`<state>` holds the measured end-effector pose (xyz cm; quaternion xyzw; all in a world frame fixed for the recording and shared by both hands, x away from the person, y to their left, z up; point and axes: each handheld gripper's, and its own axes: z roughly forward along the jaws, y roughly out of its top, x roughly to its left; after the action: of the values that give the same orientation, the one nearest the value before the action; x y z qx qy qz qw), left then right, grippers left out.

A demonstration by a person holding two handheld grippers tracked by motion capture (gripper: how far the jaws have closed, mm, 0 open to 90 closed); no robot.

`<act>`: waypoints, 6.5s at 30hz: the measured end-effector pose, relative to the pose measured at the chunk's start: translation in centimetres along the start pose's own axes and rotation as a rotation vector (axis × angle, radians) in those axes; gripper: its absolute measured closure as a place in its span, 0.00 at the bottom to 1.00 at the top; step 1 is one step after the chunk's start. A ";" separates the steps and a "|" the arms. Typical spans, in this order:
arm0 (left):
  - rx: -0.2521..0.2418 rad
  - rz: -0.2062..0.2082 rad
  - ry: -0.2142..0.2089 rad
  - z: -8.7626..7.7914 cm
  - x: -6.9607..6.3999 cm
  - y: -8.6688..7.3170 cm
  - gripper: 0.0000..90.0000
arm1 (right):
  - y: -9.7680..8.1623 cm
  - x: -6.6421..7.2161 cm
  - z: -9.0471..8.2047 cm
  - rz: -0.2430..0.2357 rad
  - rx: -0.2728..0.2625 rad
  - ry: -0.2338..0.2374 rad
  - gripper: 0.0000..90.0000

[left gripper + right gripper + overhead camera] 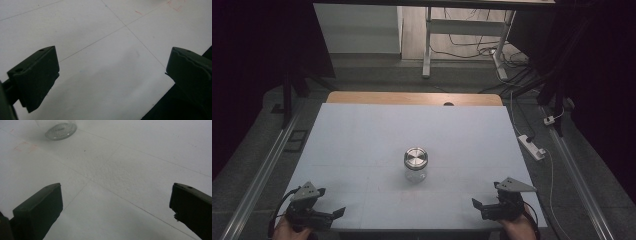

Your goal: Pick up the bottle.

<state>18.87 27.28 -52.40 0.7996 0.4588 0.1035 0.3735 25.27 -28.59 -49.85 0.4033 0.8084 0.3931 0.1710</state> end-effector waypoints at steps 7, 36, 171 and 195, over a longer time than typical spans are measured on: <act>0.001 -0.009 -0.006 0.0 0.1 0.0 0.00 | 0.0 0.1 0.0 -0.014 0.000 0.006 0.00; 0.000 -0.005 -0.007 0.1 0.0 0.0 0.00 | 1.3 1.4 0.3 -0.083 -0.073 0.092 0.00; 0.015 -0.003 -0.035 0.2 0.2 0.1 0.00 | 10.2 8.7 16.7 -0.322 -0.061 0.287 0.16; 0.014 -0.002 -0.037 0.2 0.2 0.1 0.00 | 11.6 9.2 13.4 -0.303 -0.086 0.338 0.17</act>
<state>19.12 27.30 -52.52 0.8036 0.4532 0.0849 0.3763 33.56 -10.39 -48.96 0.1979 0.8595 0.4590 0.1072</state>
